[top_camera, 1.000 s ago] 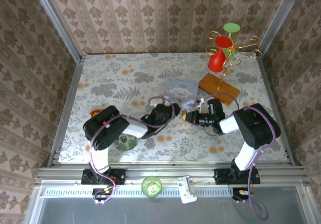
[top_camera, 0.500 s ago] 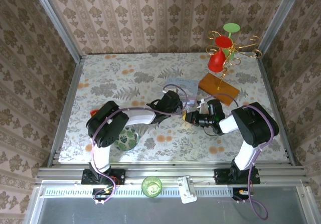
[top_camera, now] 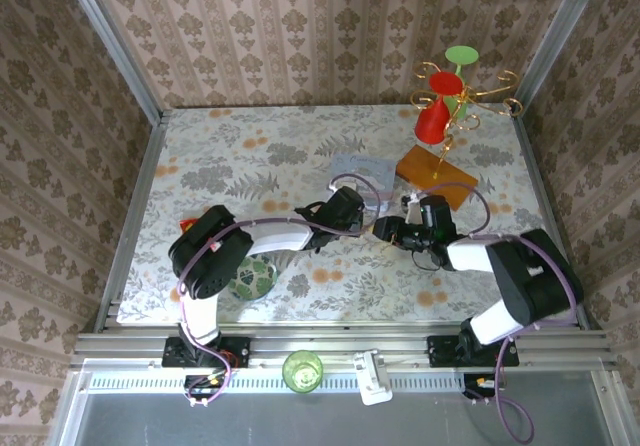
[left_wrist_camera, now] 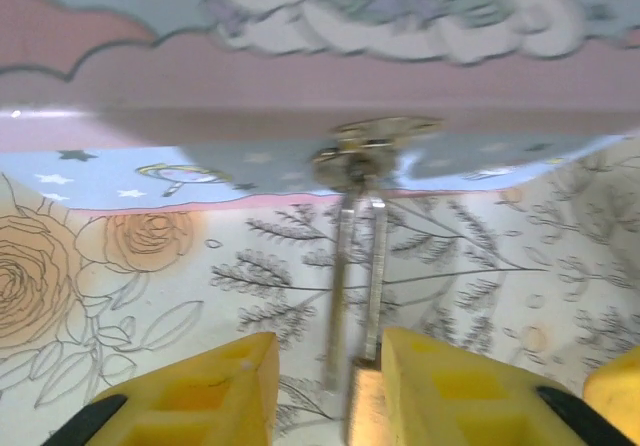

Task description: Unlock the padlock with the key

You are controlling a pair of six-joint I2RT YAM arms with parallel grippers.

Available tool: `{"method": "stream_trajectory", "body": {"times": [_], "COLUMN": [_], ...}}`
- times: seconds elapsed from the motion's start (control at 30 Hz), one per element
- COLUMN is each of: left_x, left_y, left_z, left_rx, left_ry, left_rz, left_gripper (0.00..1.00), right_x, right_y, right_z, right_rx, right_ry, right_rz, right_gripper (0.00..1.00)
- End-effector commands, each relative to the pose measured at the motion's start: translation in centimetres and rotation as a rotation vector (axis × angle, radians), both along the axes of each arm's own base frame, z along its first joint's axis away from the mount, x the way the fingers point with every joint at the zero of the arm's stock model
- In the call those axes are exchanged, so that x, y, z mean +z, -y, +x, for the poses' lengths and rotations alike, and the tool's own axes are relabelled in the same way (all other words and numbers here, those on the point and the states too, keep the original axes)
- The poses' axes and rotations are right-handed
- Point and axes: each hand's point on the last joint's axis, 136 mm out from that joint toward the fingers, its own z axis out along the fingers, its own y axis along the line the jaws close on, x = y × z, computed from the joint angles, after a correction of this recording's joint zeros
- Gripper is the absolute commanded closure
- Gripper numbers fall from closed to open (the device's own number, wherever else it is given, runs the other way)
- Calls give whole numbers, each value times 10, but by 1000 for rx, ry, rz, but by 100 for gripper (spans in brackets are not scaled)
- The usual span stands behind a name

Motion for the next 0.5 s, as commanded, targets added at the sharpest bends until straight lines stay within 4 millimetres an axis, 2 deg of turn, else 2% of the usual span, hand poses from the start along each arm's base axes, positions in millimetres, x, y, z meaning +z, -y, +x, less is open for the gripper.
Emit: {"method": "stream_trajectory", "body": {"times": [0.0,0.13,0.3,0.47], "left_x": [11,-18,-32,-48], "left_y": [5,11,12,0], "left_z": [-14,-22,-19,-13], "left_rx": [-48,-49,-52,-27], "left_ry": [44,-23,-8,-31], "left_rz": [90,92,189,247], "left_gripper": [62,57,51,51], "right_x": [13,39,43,44], "right_y": [36,48,50,51], "right_z": [2,3,3,0], "right_rx": [-128,-143,-139,-146], "right_ry": [43,92,100,102], "right_rz": [-164,-214,-213,-197], "right_gripper": [50,49,49,50]}}
